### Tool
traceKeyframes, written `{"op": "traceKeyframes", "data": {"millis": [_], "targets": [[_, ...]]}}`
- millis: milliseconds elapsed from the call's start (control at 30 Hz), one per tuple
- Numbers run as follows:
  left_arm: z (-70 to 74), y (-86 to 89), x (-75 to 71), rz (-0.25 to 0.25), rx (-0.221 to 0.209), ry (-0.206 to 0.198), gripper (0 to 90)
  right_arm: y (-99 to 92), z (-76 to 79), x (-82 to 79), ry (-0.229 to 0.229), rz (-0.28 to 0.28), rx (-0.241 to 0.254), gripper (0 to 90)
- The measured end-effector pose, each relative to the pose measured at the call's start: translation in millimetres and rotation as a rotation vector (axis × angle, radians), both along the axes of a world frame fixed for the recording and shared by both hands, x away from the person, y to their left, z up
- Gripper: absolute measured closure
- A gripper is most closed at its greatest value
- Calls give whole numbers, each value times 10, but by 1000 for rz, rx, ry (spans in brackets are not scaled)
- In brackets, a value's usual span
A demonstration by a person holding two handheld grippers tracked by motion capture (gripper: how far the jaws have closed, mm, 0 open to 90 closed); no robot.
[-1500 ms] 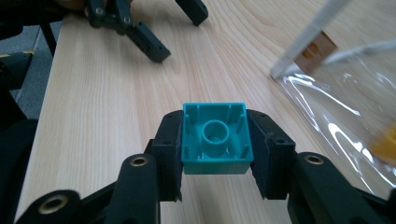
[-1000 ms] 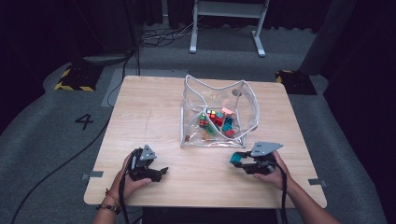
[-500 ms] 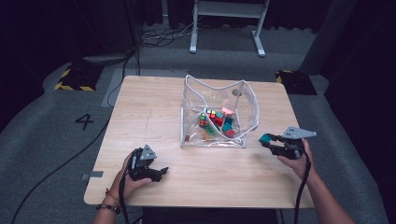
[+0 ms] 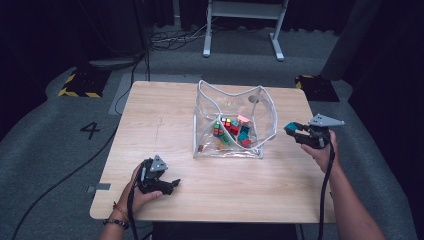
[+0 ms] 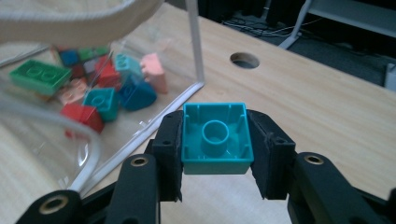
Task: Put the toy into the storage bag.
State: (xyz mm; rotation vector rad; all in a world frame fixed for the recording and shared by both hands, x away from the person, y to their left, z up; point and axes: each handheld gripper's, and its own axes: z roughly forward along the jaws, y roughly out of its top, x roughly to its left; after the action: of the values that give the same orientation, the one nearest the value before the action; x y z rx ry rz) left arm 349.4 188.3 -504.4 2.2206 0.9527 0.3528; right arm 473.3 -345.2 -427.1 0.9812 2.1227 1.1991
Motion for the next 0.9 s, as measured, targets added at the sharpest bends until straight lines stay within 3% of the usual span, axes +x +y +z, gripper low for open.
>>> {"op": "traceKeyframes", "data": {"millis": [400,600,900], "targets": [[0,0,0,0,0,0,151,72,484,271,-45,-10,-12,593],[0,0,0,0,0,-1,152,168,670,299,-76,-4,-31,593],[-1,0,0,0,0,-1,151,279,960,240,-120,41,-13,593]]}}
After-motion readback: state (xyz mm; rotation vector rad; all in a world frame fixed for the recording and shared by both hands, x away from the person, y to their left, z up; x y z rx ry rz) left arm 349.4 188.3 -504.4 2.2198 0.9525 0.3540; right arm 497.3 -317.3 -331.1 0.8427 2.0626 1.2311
